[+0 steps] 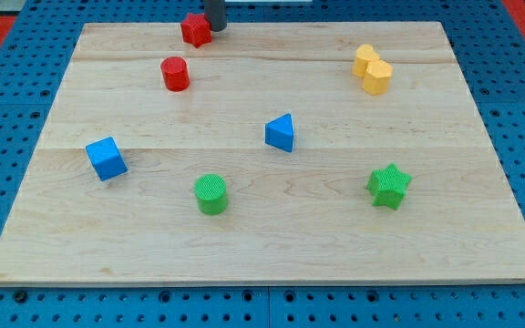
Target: Point at red circle
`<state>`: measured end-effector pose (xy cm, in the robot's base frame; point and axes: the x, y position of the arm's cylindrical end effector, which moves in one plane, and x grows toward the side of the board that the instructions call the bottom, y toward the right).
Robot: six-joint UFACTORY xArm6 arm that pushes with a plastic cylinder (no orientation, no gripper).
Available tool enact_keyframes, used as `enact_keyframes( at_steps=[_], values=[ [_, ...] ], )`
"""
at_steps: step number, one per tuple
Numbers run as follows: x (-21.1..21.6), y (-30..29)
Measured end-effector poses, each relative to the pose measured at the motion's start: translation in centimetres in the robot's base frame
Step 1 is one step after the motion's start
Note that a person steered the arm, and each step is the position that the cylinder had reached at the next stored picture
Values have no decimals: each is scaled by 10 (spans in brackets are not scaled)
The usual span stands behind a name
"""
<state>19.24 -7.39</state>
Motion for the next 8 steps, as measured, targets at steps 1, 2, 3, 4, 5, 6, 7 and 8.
enact_keyframes(
  at_steps=[1, 2, 3, 4, 5, 6, 7, 8],
  values=[
    [0, 0],
    [0, 0],
    [0, 31],
    [8, 65],
    [47, 66],
    [57, 66],
    [108, 66],
    [141, 66]
  ],
)
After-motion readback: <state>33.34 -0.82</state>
